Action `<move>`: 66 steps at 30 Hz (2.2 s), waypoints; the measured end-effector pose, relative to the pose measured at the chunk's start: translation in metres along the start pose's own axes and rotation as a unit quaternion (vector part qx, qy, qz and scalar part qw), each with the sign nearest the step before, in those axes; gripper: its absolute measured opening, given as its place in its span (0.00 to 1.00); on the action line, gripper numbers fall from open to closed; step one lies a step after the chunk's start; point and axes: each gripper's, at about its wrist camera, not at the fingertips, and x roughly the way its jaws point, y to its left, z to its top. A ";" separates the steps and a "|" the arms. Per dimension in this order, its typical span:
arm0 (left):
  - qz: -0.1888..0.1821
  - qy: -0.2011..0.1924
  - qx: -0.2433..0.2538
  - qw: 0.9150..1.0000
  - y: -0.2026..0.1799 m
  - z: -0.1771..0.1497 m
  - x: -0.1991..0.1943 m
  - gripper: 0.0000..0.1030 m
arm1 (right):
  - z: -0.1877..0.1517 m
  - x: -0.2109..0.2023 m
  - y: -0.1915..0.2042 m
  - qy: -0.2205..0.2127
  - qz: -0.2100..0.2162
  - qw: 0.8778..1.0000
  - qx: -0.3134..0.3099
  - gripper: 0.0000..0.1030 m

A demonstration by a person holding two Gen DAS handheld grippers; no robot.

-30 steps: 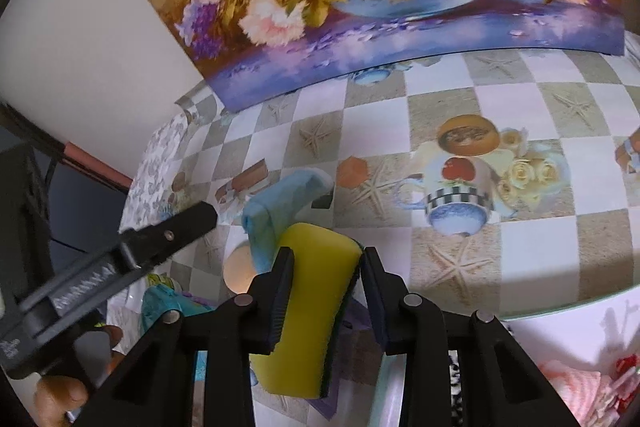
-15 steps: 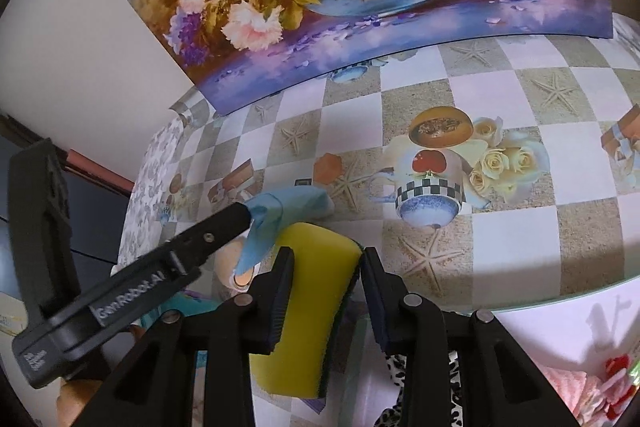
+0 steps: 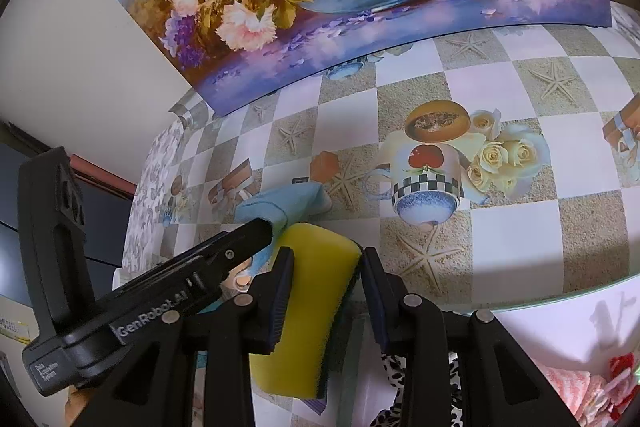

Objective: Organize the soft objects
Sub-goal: 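Hold the yellow sponge with the right tool while the left tool reaches the blue face mask, then close the left tool on the blue face mask and lift it, then carry the mask with the left tool while the right tool carries the sponge over the tray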

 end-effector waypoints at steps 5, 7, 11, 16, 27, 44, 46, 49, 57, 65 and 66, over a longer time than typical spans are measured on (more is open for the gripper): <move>0.019 -0.003 0.024 1.000 -0.006 -0.001 -0.004 0.50 | 0.000 -0.001 -0.002 0.000 0.001 1.000 0.003 0.36; 0.016 0.002 0.029 0.999 -0.007 -0.001 -0.001 0.45 | 0.000 -0.002 -0.003 -0.002 0.000 1.000 0.004 0.36; 0.013 0.014 0.031 0.999 -0.009 -0.003 0.008 0.38 | 0.000 -0.002 -0.004 -0.001 0.000 1.000 0.007 0.36; 0.000 0.023 0.012 1.000 -0.004 -0.005 0.018 0.09 | 0.000 0.000 -0.006 0.001 0.000 1.000 0.009 0.36; -0.022 -0.002 -0.023 0.999 0.008 -0.004 0.010 0.01 | 0.000 -0.004 -0.005 -0.002 -0.002 1.000 0.009 0.35; -0.040 -0.060 -0.010 0.997 -0.009 -0.004 -0.055 0.01 | -0.008 -0.071 -0.004 -0.048 -0.012 0.999 0.012 0.35; -0.042 -0.068 -0.004 0.997 -0.014 -0.007 -0.066 0.01 | -0.010 -0.081 -0.003 -0.055 -0.014 0.998 0.011 0.35; -0.041 -0.080 0.005 0.996 -0.021 -0.012 -0.083 0.01 | -0.016 -0.101 -0.001 -0.067 -0.017 0.998 0.010 0.35; -0.057 -0.114 0.028 0.991 -0.044 -0.027 -0.128 0.01 | -0.033 -0.148 -0.008 -0.103 -0.022 0.994 0.019 0.35; -0.069 -0.144 0.068 0.985 -0.075 -0.051 -0.167 0.01 | -0.060 -0.190 -0.035 -0.140 -0.030 0.988 0.057 0.35; -0.071 -0.146 0.076 0.984 -0.081 -0.056 -0.170 0.01 | -0.063 -0.194 -0.038 -0.143 -0.032 0.987 0.062 0.35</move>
